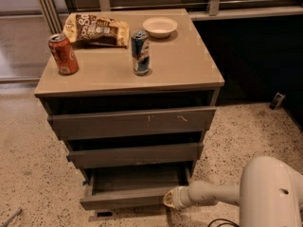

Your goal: Close bottom drawer

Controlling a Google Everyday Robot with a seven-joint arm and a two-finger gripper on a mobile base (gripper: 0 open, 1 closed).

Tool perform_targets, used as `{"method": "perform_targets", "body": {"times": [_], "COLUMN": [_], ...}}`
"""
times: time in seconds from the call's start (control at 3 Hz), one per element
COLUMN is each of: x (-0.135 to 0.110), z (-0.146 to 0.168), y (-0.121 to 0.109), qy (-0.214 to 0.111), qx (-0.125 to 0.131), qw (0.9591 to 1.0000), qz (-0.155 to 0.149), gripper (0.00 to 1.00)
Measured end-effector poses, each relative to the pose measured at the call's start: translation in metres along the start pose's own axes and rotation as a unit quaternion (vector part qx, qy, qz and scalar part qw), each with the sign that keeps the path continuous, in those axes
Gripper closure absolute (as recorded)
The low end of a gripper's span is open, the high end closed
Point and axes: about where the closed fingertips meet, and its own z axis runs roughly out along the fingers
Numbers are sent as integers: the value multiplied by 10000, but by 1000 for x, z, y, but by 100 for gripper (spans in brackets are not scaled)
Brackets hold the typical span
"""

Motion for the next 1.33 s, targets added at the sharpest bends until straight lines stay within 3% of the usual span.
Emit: {"method": "perform_targets", "body": {"times": [0.33,0.67,1.0,1.33], "x": [5,11,15,16], "z": [7,14,20,25], "y": [-12,-33,-54,-74], "qy": [-203,-534,-740,-809], "qx": [397,882,1142,1227], "qw": [9989,9944,9903,9886], "qz": [-137,-223,-286,-337], "gripper": [100,100,100,100]}}
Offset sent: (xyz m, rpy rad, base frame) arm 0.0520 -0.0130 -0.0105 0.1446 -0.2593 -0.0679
